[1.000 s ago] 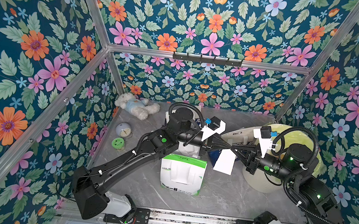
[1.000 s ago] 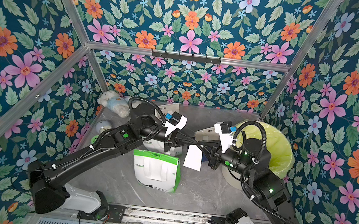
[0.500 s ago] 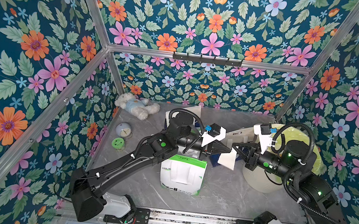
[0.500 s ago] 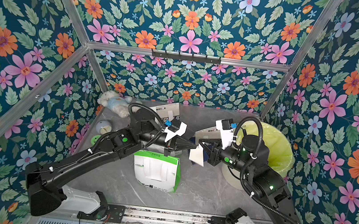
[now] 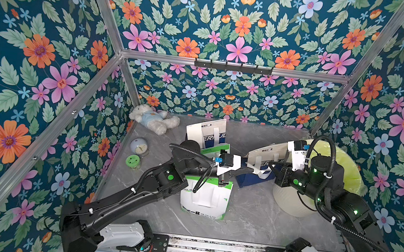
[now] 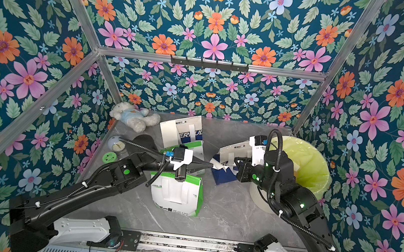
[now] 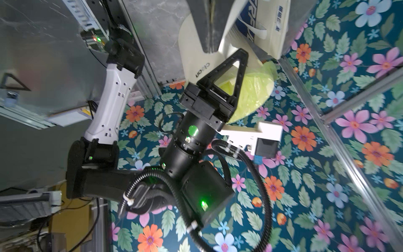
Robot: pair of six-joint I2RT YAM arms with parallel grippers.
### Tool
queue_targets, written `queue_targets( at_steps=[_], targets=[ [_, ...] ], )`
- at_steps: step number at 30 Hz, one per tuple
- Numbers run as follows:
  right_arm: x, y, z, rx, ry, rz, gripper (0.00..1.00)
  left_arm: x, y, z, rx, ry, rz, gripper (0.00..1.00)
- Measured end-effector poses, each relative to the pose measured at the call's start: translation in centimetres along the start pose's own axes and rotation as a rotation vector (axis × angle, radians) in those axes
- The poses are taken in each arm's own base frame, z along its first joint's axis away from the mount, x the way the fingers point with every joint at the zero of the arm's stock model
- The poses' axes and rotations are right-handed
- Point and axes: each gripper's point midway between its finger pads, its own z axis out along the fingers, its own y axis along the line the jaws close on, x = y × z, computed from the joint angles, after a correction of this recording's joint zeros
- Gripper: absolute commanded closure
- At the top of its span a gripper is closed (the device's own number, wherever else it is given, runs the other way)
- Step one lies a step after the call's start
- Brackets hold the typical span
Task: Shred takeout receipts and throw away
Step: Shred the takeout receipt, then place the takeout receipt in the trash bin.
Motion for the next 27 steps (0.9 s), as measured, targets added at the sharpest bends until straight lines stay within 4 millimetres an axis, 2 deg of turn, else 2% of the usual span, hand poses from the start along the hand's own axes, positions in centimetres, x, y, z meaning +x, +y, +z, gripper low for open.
queue_targets(
  at_steps=[5,9,11,15,18,23,27],
  targets=[
    [-0.4,-1.7,-0.9,0.096,-0.037,-0.022,1.0,-3.0,1.7,-2.1,-0.142,-0.088,0.035,1.0],
    [-1.5,-3.3,-3.3,0.201,-0.102,-0.048,1.0,-3.9,4.0,-3.6,-0.269,-0.101,0.034,1.0],
    [-2.2,-4.1,-5.3,0.258,-0.147,-0.048,1.0,-3.9,5.2,-4.2,-0.329,-0.093,0.032,1.0],
    [-4.1,-5.6,-10.3,0.367,-0.275,-0.035,1.0,-2.9,7.7,-4.9,-0.429,-0.053,0.008,1.0],
    [-5.8,-6.6,-13.8,0.448,-0.38,-0.017,1.0,-1.8,8.7,-4.8,-0.461,-0.027,-0.022,1.0],
    [-7.2,-8.5,-16.8,0.607,-0.484,-0.038,1.0,-0.5,9.1,-4.2,-0.457,-0.004,-0.062,1.0],
    [-8.0,-9.4,-17.4,0.683,-0.554,-0.092,1.0,0.0,8.9,-3.7,-0.434,-0.004,-0.083,1.0]
  ],
)
